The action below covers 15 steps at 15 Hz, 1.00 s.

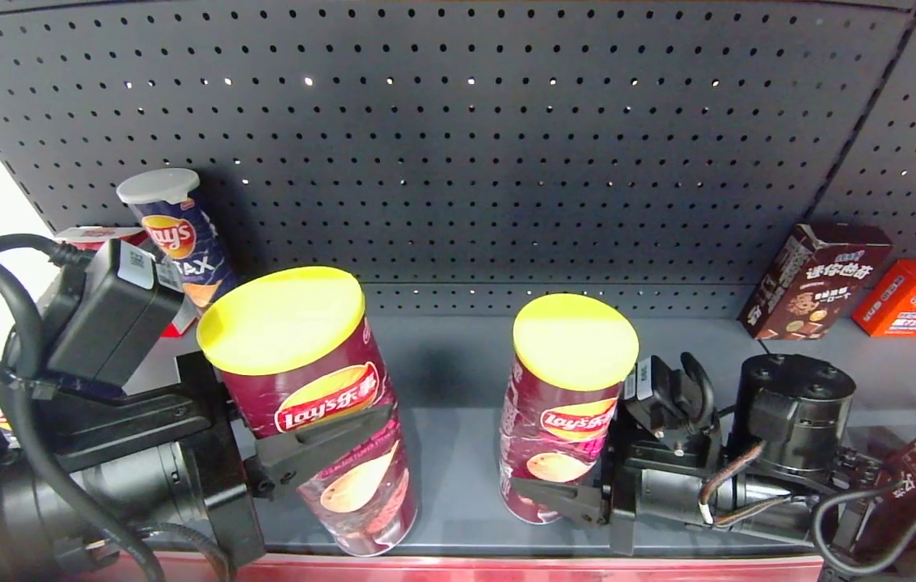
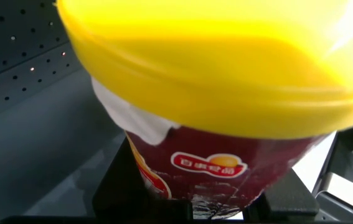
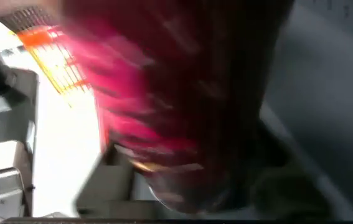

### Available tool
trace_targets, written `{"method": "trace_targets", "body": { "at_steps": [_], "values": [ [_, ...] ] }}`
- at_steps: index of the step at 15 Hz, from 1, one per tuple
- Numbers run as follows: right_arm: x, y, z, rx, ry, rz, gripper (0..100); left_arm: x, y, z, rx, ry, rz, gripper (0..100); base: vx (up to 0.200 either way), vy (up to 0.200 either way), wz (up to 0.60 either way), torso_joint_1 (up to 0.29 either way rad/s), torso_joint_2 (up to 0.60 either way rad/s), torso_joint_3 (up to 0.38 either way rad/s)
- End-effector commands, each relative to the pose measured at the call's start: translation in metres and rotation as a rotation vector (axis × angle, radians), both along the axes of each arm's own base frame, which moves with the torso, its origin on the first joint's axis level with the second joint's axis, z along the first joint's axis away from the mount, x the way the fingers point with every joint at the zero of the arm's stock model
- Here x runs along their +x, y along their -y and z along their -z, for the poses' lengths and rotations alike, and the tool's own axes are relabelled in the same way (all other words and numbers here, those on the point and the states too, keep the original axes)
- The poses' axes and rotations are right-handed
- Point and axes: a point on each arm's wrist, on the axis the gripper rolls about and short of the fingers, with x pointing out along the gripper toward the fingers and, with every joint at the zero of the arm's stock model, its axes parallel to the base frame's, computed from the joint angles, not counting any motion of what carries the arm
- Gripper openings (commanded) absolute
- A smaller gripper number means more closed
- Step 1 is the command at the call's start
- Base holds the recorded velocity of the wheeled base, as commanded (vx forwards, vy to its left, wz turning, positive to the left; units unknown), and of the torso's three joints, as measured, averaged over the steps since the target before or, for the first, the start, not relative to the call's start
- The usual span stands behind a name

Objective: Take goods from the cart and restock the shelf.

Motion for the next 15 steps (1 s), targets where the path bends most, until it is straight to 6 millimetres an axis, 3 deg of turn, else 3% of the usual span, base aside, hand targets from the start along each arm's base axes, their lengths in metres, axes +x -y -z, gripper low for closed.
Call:
{"method": "trace_targets", "body": {
  "at_steps": [1,5,12,15],
  "values": [
    [-0.001,0.0,-0.001,0.004,0.007,0.004,100,0.0,0.0,0.0,-0.001,0.002,0.0,0,0.0,0.0,0.0,0.0,0.0,0.0],
    [-0.018,0.017,-0.014,0.02,0.046,0.024,100,0.0,0.0,-0.001,-0.002,0.003,0.003,0,0.0,0.0,0.0,0.0,0.0,0.0],
    [-0.077,0.085,-0.05,0.112,0.191,0.144,100,-0.004,0.0,-0.003,-0.009,0.015,0.014,0,0.0,0.0,0.0,0.0,0.0,0.0],
    [-0.094,0.101,-0.065,0.147,0.245,0.335,100,-0.005,-0.001,-0.003,-0.009,0.015,0.015,0,0.0,0.0,0.0,0.0,0.0,0.0]
  ]
}}
